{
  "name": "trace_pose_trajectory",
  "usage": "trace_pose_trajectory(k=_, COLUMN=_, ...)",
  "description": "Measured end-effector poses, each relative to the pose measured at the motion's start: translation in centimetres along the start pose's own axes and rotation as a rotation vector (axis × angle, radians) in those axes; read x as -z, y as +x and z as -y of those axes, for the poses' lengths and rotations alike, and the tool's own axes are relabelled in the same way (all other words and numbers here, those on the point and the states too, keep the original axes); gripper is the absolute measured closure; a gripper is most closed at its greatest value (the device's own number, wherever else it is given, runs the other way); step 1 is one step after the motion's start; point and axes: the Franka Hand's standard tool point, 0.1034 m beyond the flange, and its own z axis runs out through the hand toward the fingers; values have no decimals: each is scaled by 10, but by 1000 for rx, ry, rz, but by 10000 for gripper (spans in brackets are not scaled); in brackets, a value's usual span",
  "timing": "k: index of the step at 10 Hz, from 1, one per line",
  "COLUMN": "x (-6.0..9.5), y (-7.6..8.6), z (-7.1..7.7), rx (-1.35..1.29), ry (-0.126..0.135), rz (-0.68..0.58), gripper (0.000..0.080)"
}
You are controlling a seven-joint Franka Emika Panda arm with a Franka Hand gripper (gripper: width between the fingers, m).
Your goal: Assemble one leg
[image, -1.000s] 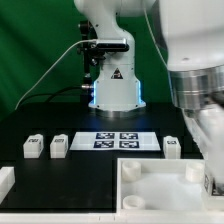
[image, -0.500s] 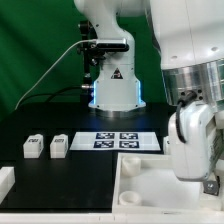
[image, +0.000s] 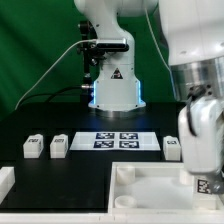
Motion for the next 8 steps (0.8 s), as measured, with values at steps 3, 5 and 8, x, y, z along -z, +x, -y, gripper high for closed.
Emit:
trace_pose_trajectory(k=3, x=10, y=-9, z=1, rx=5, ry=9, rz=17, gripper=151)
trace_pose_trajectory(k=5, x=10, y=-9, z=1, rx=7, ry=9, rz=17, gripper=151)
trace_pose_trajectory(k=8, x=10, y=-9, z=1, rx=8, ry=9, rz=16, gripper=151)
